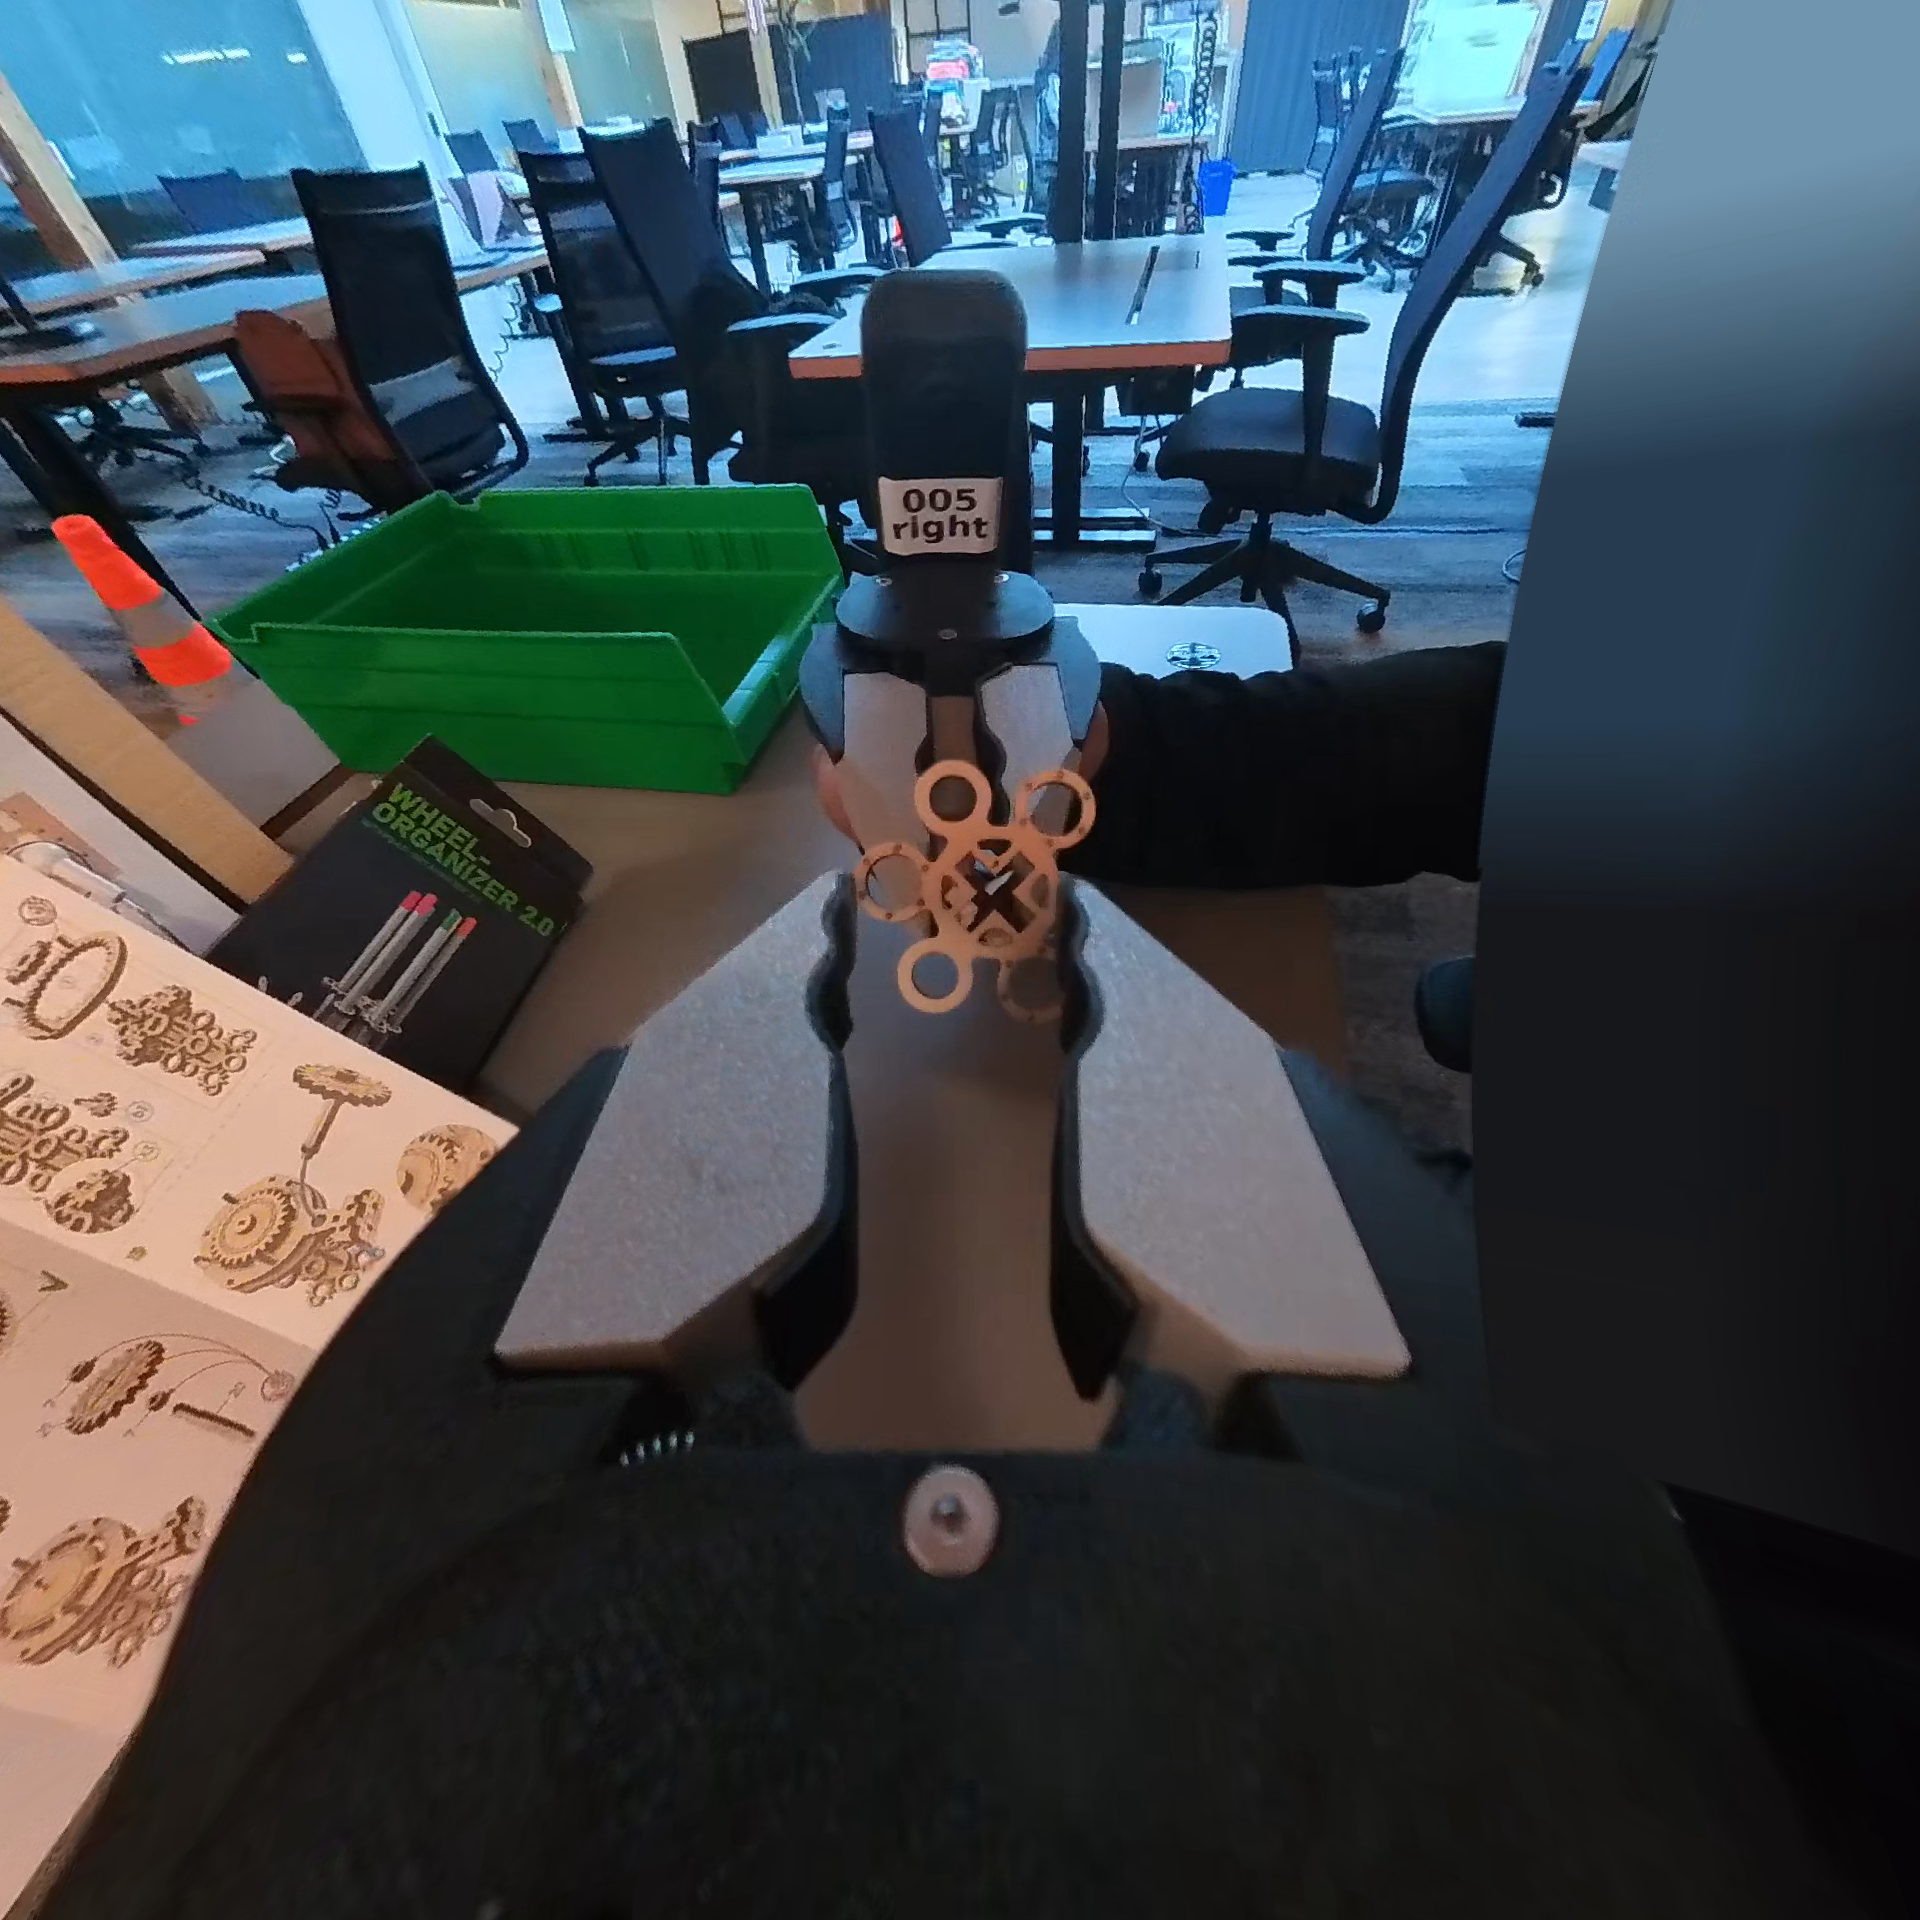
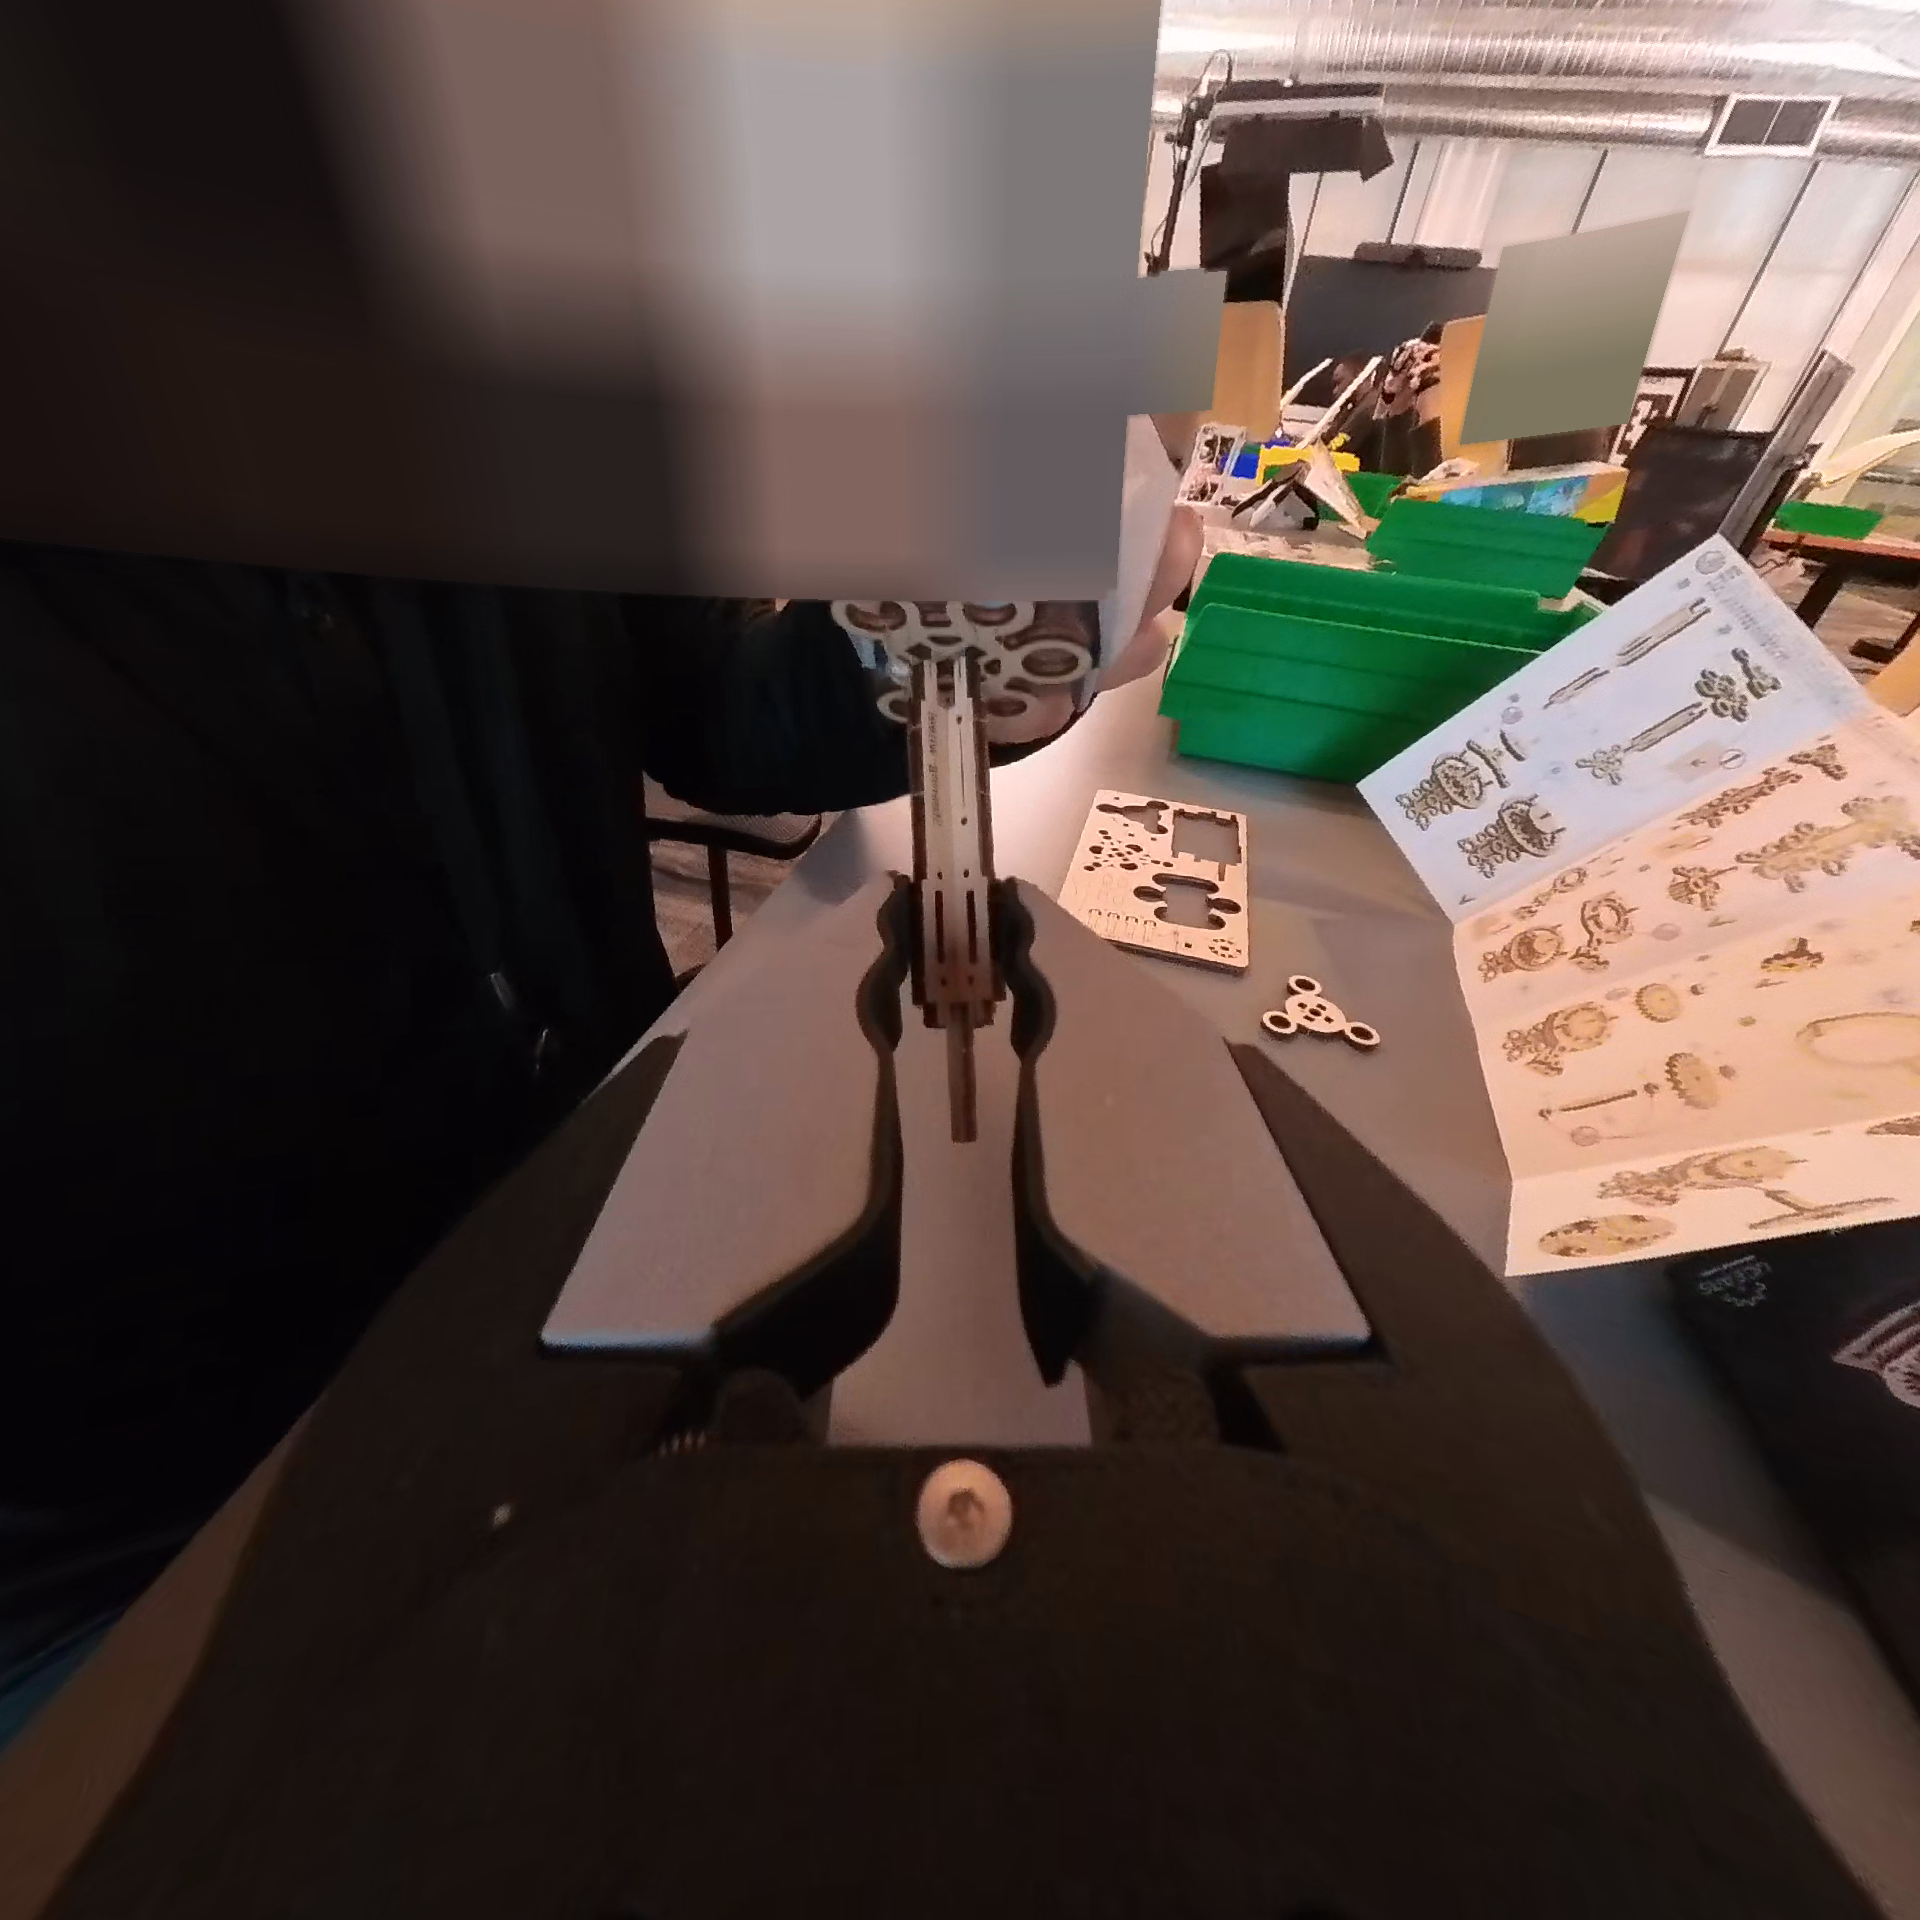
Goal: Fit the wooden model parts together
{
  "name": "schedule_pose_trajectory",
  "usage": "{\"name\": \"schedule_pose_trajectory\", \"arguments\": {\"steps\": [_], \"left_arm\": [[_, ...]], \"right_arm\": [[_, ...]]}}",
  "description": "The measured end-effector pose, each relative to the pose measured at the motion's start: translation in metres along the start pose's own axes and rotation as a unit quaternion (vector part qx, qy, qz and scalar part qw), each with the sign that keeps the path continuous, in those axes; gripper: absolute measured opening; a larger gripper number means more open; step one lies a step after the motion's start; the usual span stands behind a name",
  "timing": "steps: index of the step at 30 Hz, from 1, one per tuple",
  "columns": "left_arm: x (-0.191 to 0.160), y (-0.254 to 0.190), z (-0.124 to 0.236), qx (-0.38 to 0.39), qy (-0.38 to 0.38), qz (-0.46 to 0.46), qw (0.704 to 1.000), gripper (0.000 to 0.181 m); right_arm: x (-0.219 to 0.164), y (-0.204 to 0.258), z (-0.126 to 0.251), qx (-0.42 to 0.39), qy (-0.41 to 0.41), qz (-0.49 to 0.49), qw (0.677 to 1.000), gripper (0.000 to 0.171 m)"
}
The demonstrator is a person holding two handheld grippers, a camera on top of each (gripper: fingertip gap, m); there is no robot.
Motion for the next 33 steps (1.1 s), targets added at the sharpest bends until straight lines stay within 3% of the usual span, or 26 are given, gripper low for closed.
{"name": "schedule_pose_trajectory", "arguments": {"steps": [33], "left_arm": [[-0.0064, 0.0033, 0.0018, 0.034, 0.015, 0.004, 0.999, 0.036]], "right_arm": [[-0.0055, -0.0028, -0.0013, -0.007, 0.007, -0.014, 1.0, 0.013]]}}
Point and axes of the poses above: each gripper's, where its closed fingertips meet, z back along the fingers, x out of its top, y = z × x across the jaws, the point moved 7 cm from there along z, back along the fingers, and after that the axes turned 15 degrees about z, right-handed, at the moved point
